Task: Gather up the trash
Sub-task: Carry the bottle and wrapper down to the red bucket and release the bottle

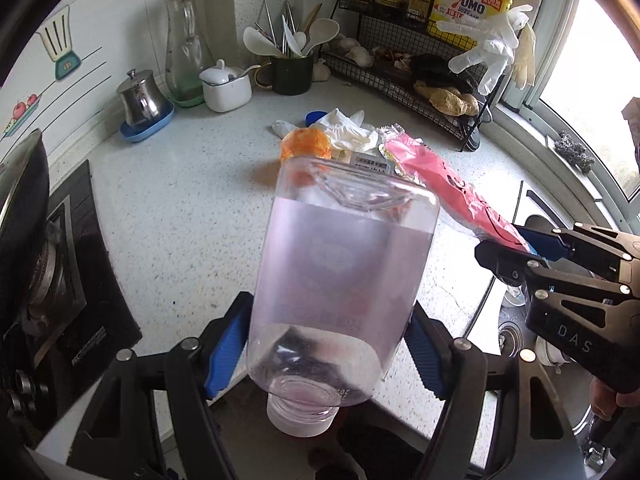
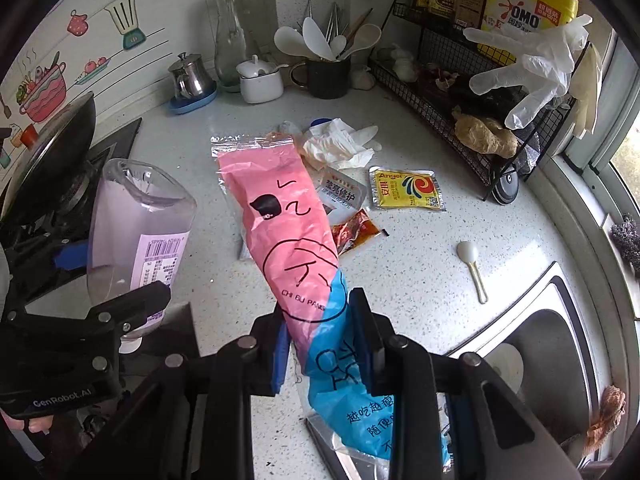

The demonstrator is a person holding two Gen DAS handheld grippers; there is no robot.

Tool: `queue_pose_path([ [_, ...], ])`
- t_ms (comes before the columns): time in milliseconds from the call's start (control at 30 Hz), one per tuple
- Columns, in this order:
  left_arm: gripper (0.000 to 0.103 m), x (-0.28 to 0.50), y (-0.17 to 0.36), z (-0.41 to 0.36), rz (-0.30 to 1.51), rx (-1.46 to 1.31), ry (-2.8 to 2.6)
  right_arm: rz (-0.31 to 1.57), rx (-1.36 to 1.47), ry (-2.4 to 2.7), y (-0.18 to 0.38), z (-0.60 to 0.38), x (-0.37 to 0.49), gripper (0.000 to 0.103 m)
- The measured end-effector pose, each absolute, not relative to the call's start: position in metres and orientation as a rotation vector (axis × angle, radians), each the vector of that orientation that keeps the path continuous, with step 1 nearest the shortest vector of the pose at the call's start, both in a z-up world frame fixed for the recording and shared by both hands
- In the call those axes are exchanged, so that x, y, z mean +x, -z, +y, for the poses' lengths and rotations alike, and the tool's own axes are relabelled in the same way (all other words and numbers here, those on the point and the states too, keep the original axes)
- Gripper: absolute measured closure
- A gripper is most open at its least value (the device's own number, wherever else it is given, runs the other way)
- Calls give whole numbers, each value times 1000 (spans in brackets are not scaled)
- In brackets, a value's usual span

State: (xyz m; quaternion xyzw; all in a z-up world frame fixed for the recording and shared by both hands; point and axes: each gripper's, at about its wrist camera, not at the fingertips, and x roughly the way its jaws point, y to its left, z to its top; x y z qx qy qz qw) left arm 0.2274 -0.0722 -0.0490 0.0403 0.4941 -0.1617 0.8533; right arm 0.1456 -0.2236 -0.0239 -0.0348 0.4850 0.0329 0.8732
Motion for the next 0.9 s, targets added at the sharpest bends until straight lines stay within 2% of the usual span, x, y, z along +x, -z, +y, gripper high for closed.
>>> queue_pose_path([
  [433,32,123,55,12,1043,48,272,1039,-90,-139,44,-157,84,77],
  [900,32,52,135,68,1207,-55,190,1177,-153,-195,110,-107,37,77],
])
